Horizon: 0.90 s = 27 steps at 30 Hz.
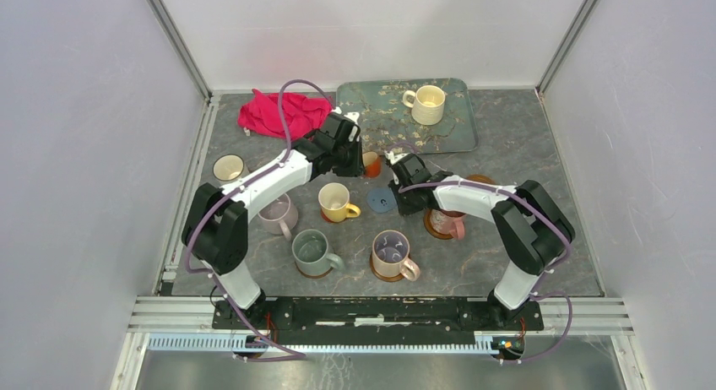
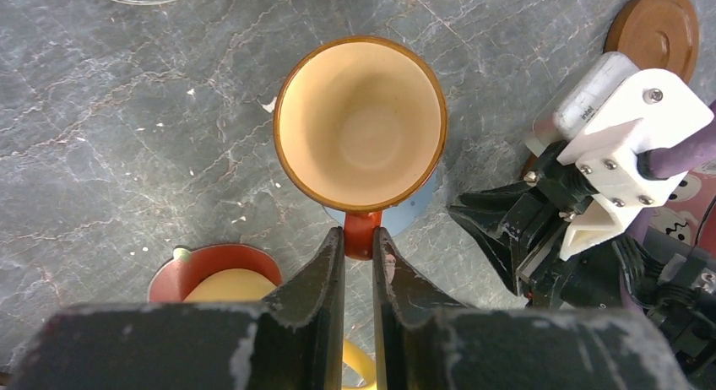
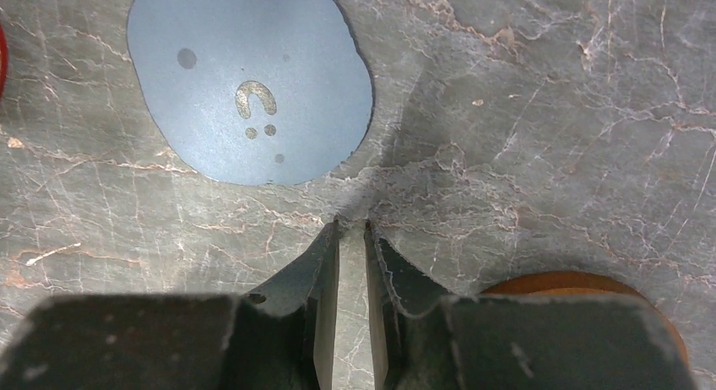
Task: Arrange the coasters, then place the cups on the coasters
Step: Move the coaster to the center of the board, then place the cup on the coaster.
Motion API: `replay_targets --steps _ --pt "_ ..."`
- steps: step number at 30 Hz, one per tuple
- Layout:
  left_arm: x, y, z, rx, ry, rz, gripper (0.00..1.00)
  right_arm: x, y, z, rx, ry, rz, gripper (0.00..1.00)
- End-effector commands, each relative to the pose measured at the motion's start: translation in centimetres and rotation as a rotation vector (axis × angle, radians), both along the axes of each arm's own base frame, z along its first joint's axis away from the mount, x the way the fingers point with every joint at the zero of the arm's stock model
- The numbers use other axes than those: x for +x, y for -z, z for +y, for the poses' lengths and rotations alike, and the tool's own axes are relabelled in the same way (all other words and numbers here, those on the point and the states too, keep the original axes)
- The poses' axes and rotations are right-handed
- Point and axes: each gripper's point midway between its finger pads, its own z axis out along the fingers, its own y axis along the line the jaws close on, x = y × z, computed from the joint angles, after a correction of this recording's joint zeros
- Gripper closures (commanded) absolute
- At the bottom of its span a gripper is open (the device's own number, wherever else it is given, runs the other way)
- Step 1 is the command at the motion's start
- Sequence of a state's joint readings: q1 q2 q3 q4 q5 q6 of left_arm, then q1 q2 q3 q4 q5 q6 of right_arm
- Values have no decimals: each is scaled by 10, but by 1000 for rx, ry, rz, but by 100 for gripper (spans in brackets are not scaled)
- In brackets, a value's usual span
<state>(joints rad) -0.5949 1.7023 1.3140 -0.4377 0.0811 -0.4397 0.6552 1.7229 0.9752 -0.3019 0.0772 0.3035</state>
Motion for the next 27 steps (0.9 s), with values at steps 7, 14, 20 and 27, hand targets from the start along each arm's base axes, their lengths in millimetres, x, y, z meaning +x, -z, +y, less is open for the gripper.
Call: replay_targets --steps 7,14,20,27 --pt "23 6 -9 52 -3 -69 98 23 -68 6 38 24 -109 73" --pt "27 24 -10 98 -22 -54 98 41 -139 12 110 37 -250 60" --pt "15 31 -16 106 9 -38 98 44 -168 9 119 47 -302 55" --pt "-10 37 -27 106 52 -11 98 43 -177 3 108 63 -320 54"
